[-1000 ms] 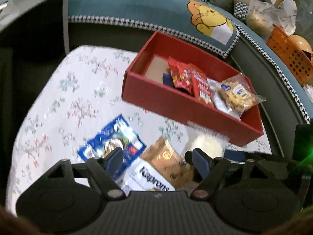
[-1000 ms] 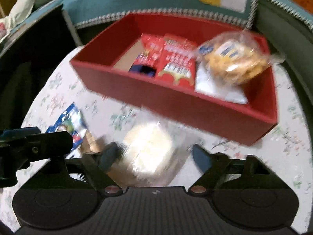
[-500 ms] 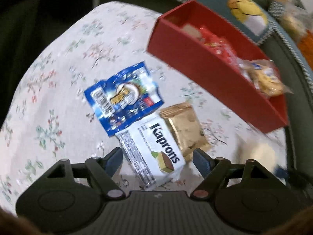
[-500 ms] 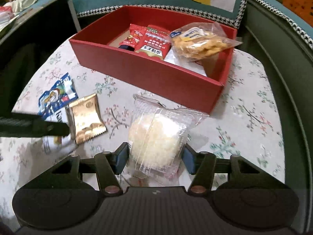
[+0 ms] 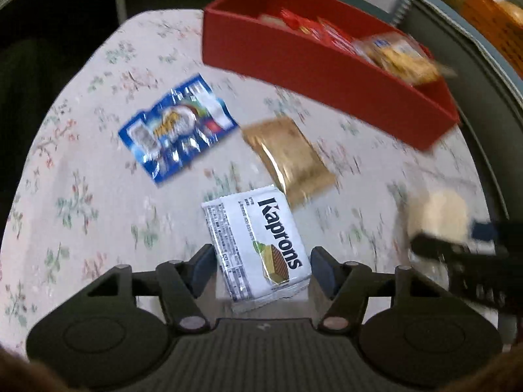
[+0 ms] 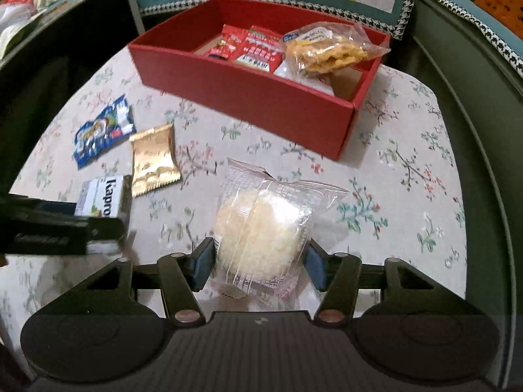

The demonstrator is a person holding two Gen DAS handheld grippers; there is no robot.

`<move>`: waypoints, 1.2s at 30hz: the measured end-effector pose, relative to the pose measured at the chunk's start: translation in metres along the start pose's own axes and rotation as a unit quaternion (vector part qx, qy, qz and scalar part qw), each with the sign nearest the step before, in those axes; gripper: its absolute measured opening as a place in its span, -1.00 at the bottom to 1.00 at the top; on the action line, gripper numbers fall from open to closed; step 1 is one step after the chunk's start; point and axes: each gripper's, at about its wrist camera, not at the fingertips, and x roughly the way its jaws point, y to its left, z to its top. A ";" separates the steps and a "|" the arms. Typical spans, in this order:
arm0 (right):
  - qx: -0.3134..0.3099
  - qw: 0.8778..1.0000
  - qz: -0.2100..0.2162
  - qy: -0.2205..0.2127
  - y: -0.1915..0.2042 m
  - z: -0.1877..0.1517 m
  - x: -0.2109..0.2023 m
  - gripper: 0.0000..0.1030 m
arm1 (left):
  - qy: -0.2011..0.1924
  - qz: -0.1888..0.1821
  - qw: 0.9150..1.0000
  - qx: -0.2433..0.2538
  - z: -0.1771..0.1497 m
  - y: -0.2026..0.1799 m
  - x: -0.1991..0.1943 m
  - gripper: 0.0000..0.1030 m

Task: Organize snacks
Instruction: 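Move back to the table and grasp the white bun pouch with the right tool, then grasp the white Kaprons wafer with the left tool while the right tool holds the bun pouch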

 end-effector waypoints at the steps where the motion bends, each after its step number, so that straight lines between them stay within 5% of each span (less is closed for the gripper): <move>1: -0.003 1.000 0.000 0.003 0.001 -0.003 -0.001 0.25 | 0.003 -0.007 1.000 0.007 -0.005 -0.001 -0.002 0.39; 5: -0.011 1.000 -0.003 0.008 0.007 -0.010 -0.003 0.26 | -0.002 -0.007 1.000 0.003 -0.010 -0.003 -0.004 0.46; 10: 0.004 1.000 -0.006 0.012 0.003 -0.008 0.007 0.37 | -0.009 0.011 1.000 -0.001 -0.005 -0.013 0.007 0.98; 14: -0.002 1.000 -0.017 0.017 0.006 -0.011 0.018 0.48 | -0.022 0.036 0.999 0.019 -0.008 -0.022 0.014 1.00; 17: -0.008 0.999 -0.033 0.012 0.009 -0.012 0.020 0.64 | -0.028 0.051 0.998 0.035 -0.011 -0.024 0.011 0.88; 19: 0.003 1.000 -0.025 0.018 0.006 -0.012 0.023 0.97 | -0.031 0.059 0.997 0.028 -0.010 -0.020 0.006 0.59; 21: 0.010 0.999 -0.019 0.028 0.003 -0.013 0.028 1.00 | -0.034 0.061 0.997 0.024 -0.010 -0.016 0.002 0.32; 23: 0.005 0.999 -0.025 0.029 0.005 -0.014 0.026 0.95 | -0.033 0.063 0.997 0.025 -0.012 -0.014 -0.002 0.27; 25: -0.002 0.999 -0.037 0.024 0.006 -0.014 0.020 0.55 | -0.027 0.062 0.997 0.024 -0.015 -0.013 -0.004 0.26; 28: 0.012 1.000 -0.024 0.014 0.005 -0.016 0.005 0.29 | -0.022 0.057 0.998 0.021 -0.019 -0.014 -0.008 0.26; 36: 0.012 0.999 -0.043 -0.020 0.013 -0.025 -0.031 0.22 | -0.048 0.029 0.998 0.036 -0.021 -0.026 -0.041 0.26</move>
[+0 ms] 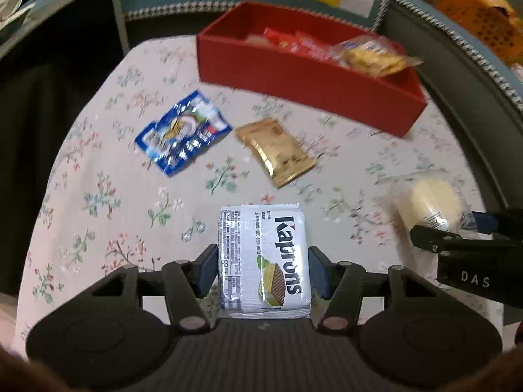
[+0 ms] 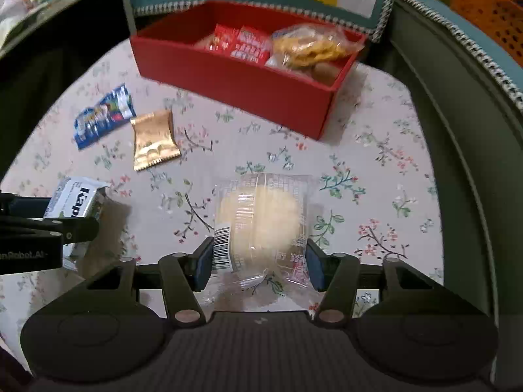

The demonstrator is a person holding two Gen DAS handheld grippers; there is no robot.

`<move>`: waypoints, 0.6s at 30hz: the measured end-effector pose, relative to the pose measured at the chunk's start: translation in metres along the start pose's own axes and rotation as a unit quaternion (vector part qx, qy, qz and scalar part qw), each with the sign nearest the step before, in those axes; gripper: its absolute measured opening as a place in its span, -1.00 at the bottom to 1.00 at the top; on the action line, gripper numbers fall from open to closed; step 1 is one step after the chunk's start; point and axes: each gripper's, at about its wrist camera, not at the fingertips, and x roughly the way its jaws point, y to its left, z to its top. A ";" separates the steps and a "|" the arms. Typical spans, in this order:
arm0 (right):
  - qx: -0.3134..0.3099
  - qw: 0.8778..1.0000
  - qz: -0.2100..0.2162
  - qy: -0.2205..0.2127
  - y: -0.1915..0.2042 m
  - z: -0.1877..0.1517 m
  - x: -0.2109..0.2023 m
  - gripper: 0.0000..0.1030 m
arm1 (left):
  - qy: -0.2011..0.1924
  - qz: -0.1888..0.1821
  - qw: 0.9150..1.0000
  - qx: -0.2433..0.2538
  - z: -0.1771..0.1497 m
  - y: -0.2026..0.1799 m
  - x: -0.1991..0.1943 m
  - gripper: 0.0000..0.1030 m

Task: Organize snacks
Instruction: 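Grasp the white Kaprons wafer with the left tool while the right tool holds the bun pouch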

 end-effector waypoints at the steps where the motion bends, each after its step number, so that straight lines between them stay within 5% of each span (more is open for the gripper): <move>1: 0.004 1.000 -0.001 -0.008 0.000 0.000 -0.006 0.22 | -0.005 -0.004 1.000 0.003 0.001 -0.001 -0.003 0.26; 18: 0.021 0.998 -0.006 -0.064 0.001 0.058 -0.003 0.22 | -0.049 -0.059 0.997 -0.021 0.078 -0.003 0.020 0.26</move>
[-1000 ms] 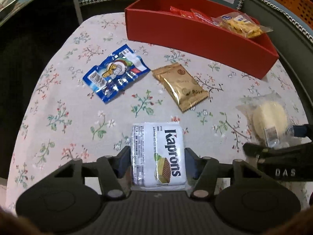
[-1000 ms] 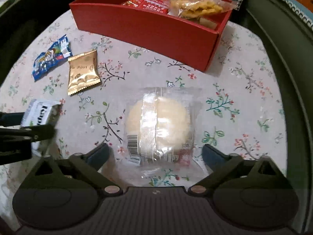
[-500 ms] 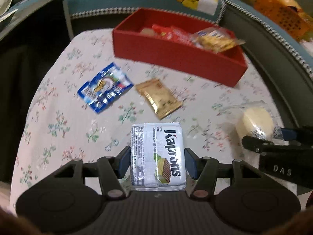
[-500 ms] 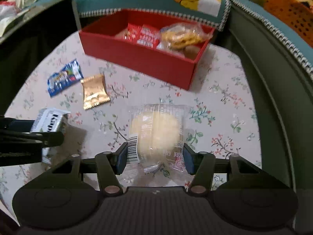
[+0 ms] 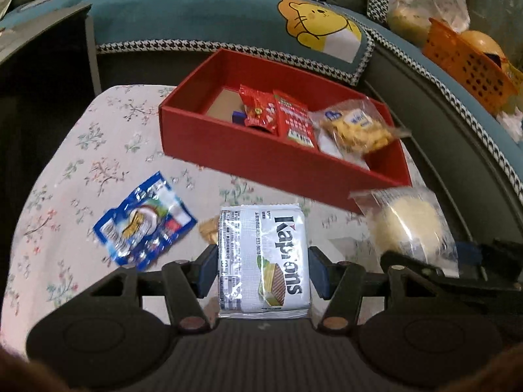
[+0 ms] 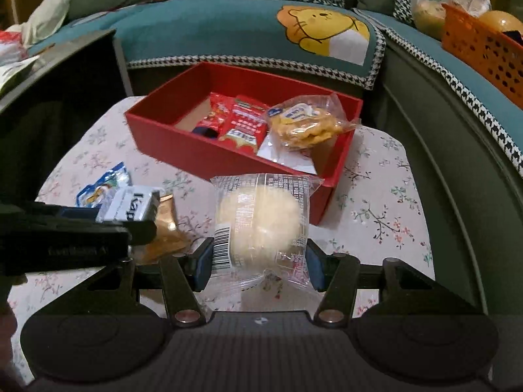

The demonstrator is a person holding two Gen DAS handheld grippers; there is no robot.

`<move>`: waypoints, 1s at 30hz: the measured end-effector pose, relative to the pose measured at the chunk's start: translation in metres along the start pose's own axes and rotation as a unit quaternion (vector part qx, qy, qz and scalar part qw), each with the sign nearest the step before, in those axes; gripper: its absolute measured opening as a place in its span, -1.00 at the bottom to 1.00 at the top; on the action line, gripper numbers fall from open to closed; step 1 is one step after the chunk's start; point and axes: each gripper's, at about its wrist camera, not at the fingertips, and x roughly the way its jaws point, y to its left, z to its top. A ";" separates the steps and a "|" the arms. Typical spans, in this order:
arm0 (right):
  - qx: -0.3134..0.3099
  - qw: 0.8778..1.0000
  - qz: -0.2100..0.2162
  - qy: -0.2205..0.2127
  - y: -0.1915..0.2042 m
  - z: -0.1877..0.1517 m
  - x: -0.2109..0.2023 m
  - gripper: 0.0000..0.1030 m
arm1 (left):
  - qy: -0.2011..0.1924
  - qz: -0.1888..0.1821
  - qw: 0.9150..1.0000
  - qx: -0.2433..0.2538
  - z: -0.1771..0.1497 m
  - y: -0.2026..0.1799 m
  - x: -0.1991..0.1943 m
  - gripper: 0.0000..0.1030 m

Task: Organize snacks
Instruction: 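Grasp the white Kaprons wafer with the left tool while the right tool holds the bun pouch, then carry the bun pouch and Kaprons wafer over the red box and lower them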

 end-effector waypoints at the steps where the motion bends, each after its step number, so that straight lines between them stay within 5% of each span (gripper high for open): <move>1: 0.003 1.000 -0.004 0.003 -0.002 0.001 0.004 0.22 | 0.001 -0.003 1.000 -0.002 0.003 0.001 0.003 0.26; 30: 0.032 0.999 -0.017 -0.023 -0.014 0.049 0.035 0.23 | -0.037 -0.020 0.999 0.014 0.061 -0.018 0.030 0.26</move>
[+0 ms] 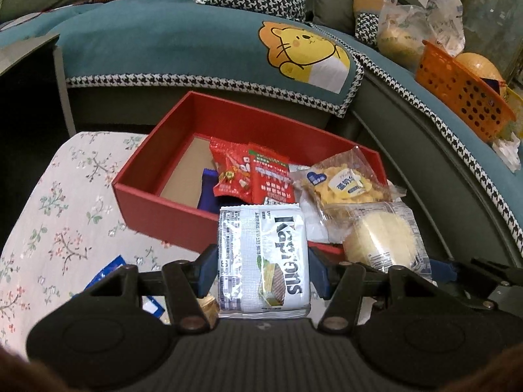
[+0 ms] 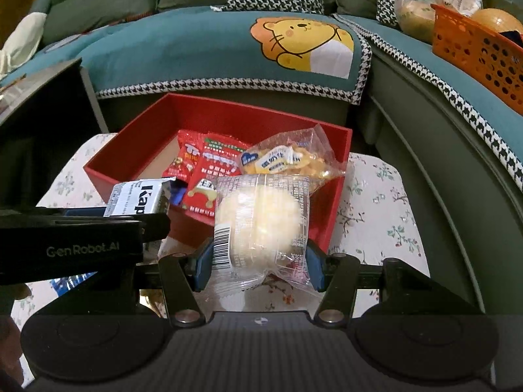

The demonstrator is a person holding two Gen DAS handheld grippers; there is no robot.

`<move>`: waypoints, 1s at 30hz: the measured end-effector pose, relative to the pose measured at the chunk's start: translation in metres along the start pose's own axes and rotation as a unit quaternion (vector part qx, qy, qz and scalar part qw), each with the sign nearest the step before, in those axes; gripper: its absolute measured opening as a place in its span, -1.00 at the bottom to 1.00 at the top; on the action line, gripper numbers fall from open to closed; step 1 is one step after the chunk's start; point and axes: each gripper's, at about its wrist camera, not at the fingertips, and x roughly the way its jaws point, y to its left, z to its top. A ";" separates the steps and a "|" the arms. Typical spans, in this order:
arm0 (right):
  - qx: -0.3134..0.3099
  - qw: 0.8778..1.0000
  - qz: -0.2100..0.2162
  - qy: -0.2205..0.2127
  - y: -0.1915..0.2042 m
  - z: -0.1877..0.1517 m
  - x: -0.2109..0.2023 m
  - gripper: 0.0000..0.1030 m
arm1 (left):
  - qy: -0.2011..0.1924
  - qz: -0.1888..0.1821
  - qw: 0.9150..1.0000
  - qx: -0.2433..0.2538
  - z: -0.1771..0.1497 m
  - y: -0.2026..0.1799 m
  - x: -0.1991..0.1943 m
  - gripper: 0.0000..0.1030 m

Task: Organize snacks
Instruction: 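Carry the bun pouch and Kaprons wafer over the red box and lower them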

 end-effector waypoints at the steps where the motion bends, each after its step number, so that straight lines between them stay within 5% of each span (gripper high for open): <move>1: 0.000 1.000 -0.001 -0.001 0.000 0.001 0.001 0.23 | -0.001 0.001 1.000 0.000 0.001 0.000 0.001 0.26; 30: 0.016 0.999 -0.017 -0.025 -0.016 0.034 0.040 0.23 | -0.022 0.015 1.000 -0.006 0.037 0.001 0.036 0.26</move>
